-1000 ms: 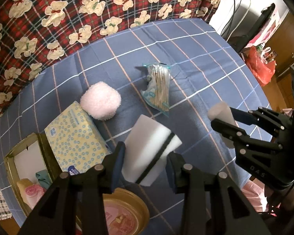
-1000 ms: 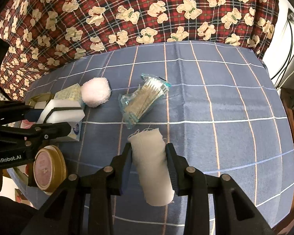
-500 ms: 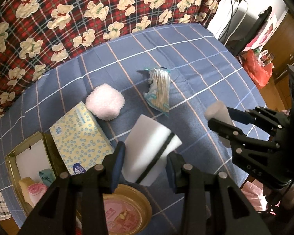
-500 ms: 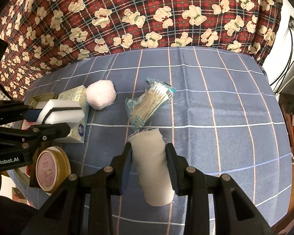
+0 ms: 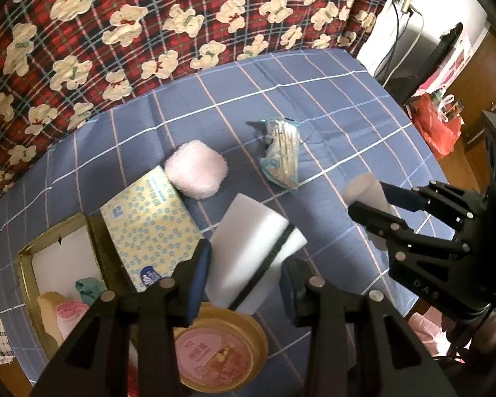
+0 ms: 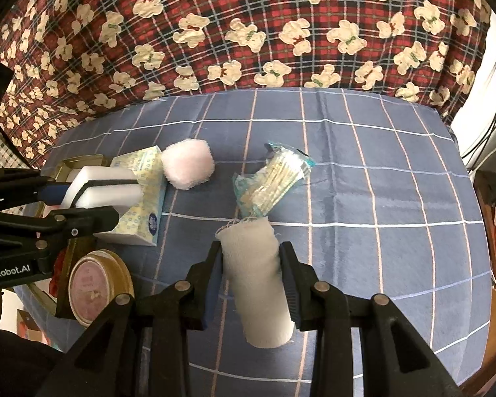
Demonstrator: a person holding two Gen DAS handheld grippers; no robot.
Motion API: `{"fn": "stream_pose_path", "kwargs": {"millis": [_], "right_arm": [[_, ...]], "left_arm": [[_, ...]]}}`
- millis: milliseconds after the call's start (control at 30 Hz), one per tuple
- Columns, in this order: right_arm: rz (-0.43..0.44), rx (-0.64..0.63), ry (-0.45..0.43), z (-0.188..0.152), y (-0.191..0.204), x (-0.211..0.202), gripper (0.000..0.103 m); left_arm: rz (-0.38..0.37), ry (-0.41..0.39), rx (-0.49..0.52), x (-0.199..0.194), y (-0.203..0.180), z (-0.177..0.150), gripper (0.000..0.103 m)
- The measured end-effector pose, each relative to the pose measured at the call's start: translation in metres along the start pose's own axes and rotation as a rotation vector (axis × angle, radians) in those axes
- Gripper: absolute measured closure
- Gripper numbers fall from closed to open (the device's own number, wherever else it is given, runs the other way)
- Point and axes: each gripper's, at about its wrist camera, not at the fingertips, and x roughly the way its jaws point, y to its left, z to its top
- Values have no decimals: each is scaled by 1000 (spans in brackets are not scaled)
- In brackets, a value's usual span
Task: Organize soft objects
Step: 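Carry the white cloth roll and white foam block over the white tray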
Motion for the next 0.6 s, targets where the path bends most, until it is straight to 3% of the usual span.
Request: {"fn": "stream_pose_path", "kwargs": {"millis": [600], "right_arm": [[20,-50,-10,5,28,1,66]], "left_arm": [[15,-22,-53,-15,24,-14,65]]}}
